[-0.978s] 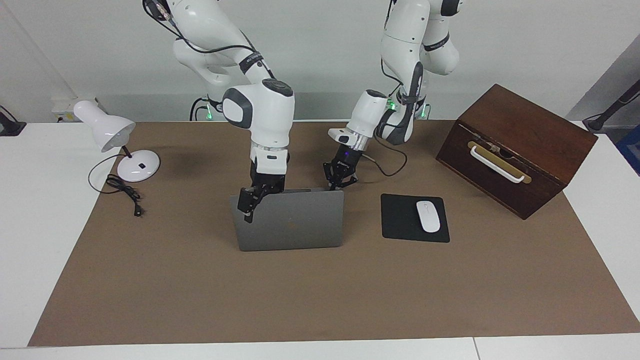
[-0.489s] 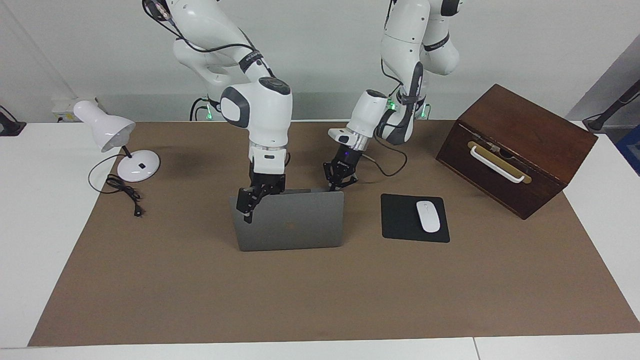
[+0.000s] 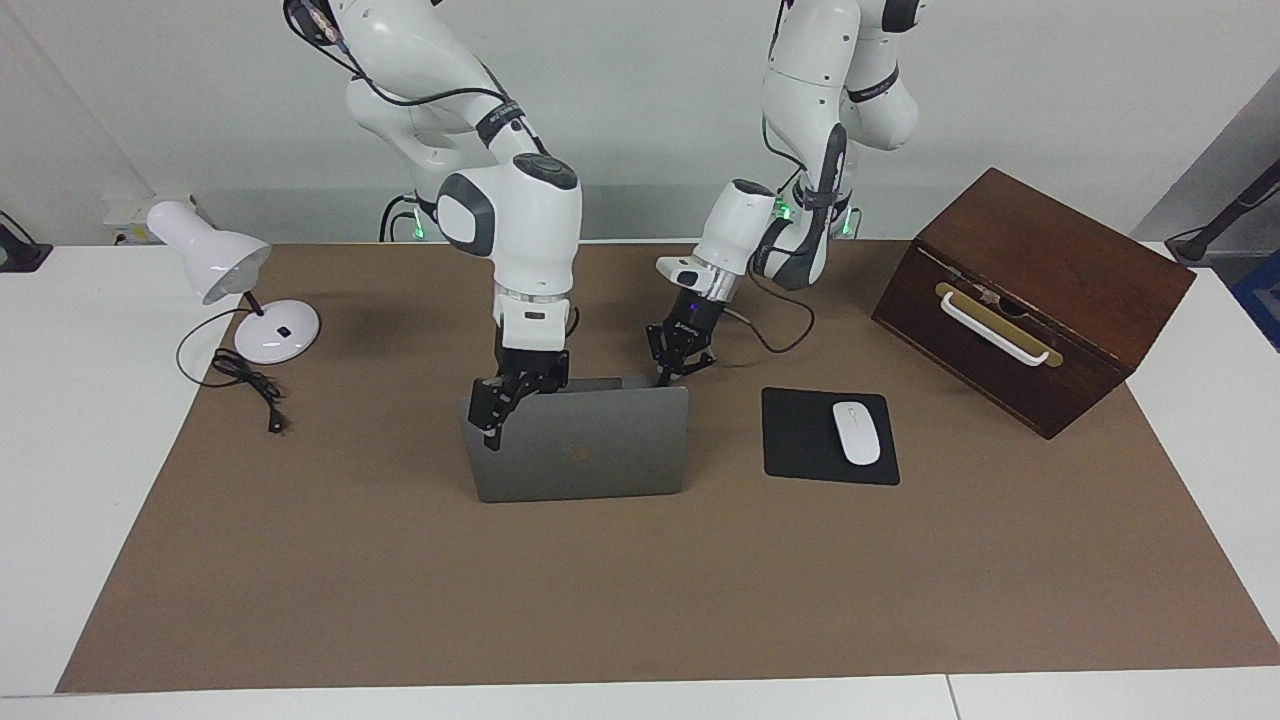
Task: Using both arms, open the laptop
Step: 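Lift the laptop lid upward and away with the right gripper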
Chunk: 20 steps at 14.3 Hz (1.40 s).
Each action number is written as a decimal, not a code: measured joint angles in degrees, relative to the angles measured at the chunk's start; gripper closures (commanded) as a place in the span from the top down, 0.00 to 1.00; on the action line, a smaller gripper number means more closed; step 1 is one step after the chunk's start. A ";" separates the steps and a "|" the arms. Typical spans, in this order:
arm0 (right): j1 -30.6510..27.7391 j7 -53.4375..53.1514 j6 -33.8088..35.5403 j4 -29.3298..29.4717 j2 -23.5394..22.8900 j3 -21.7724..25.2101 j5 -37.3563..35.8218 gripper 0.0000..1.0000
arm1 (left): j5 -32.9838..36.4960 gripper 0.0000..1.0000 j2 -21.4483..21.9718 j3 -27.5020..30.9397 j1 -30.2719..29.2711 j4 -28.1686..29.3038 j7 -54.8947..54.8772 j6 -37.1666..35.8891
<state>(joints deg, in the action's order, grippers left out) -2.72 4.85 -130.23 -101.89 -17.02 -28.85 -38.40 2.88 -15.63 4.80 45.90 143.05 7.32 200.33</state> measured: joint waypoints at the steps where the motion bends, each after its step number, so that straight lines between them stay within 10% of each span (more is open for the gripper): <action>1: -0.01 0.01 0.00 0.15 -0.07 0.05 0.00 1.00 | 0.10 0.00 0.00 0.00 -0.02 0.00 0.00 0.00; 20: -1.92 2.91 0.01 4.94 -2.37 0.42 0.05 1.00 | 0.32 0.00 -0.01 0.00 -0.08 0.00 0.00 0.03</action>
<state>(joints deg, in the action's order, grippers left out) -4.65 7.76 -130.23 -96.95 -19.39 -28.43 -38.35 3.20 -15.64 4.81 45.82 143.05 7.32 200.37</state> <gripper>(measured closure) 0.000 0.991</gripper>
